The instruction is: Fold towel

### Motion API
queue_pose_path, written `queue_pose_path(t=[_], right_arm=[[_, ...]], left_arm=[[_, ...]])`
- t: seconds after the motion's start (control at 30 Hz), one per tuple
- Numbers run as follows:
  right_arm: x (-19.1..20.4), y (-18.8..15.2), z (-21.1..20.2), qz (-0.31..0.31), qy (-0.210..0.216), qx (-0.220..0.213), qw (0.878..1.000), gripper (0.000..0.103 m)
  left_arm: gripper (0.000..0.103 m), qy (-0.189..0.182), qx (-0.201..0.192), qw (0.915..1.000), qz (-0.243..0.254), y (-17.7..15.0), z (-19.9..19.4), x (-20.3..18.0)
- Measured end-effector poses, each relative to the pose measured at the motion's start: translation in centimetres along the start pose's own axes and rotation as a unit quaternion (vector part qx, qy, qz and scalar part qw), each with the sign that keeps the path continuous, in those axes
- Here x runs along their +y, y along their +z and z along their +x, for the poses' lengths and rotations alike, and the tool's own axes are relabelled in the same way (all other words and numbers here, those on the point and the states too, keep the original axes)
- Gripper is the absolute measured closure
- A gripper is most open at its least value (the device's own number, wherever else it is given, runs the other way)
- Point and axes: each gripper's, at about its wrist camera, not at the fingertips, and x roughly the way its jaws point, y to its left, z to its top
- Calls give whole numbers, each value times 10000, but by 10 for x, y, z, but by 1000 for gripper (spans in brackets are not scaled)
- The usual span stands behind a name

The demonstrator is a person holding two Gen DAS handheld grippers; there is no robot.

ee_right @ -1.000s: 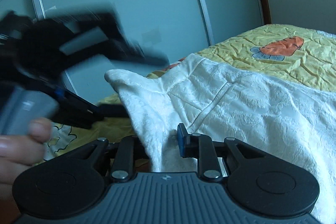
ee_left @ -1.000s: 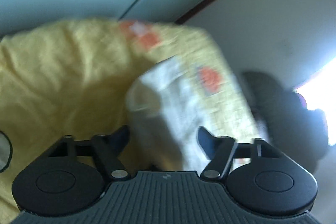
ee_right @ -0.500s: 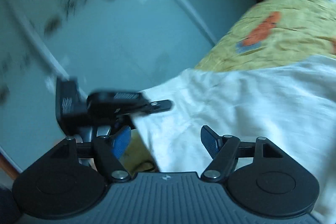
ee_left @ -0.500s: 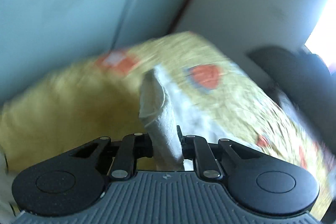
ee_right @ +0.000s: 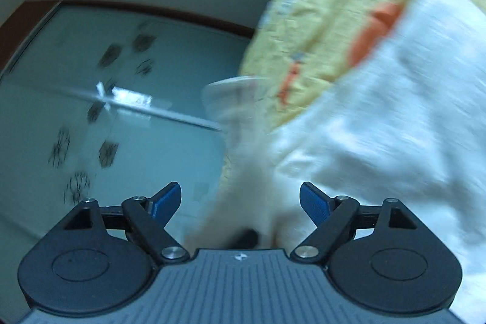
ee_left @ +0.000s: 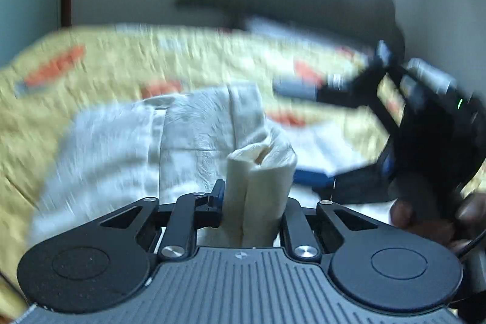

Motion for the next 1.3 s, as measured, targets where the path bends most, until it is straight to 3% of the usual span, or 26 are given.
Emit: queue_pose_path(t=[0.2, 0.3, 0.37, 0.47, 0.6, 0.67, 0.7, 0.73, 0.77, 0.83, 0.87, 0.93, 1.03, 1.13, 1.3], right_arm=[[0, 0, 5, -169, -100, 149, 9997, 18], [5, -3, 10, -366, -288, 279, 9985, 18], [10, -5, 15, -533, -438, 350, 9970, 18], [19, -10, 23, -848, -688, 459, 9930, 17], [27, -16, 34, -1244, -955, 583, 9859, 18], [31, -21, 38, -1440, -1156, 624, 9808, 34], [32, -22, 40, -1517, -1302, 667, 9775, 62], [34, -23, 41, -1607, -1365, 667, 9752, 80], [35, -23, 41, -1646, -1302, 684, 9753, 82], [38, -20, 39, -1732, -1294, 694, 9739, 86], [42, -19, 38, -1808, -1317, 693, 9722, 87], [51, -14, 35, -1980, -1368, 724, 9679, 88], [70, -3, 23, -2319, -1479, 884, 9573, 88], [86, 12, -3, -2732, -1828, 1006, 9391, 88], [69, 42, -54, -2815, -2706, 838, 9168, 88]], left_arm=[[53, -149, -199, 9993, 281, -6, -11, -3], [40, -137, -845, 9948, 545, -16, -51, -5], [29, 134, -1422, 9879, 604, -27, -78, 4], [24, 982, -2184, 9704, 303, -43, -122, 31], [23, 1946, -2584, 9430, -787, -42, -173, 89], [20, 2296, -2824, 9197, -1472, -39, -196, 120], [18, 2429, -2950, 9069, -1775, -39, -206, 133], [15, 2530, -3084, 8931, -2081, -39, -219, 145], [10, 2580, -3167, 8834, -2297, -39, -225, 153], [8, 2604, -3175, 8758, -2538, -36, -227, 163], [8, 2550, -3134, 8778, -2572, -35, -224, 163], [8, 2281, -2998, 8921, -2495, -31, -212, 159], [8, 1658, -2651, 9263, -2103, -21, -191, 144], [8, 1205, -2346, 9538, -1440, -10, -165, 119], [8, 395, -1998, 9765, -710, -9, -133, 84]])
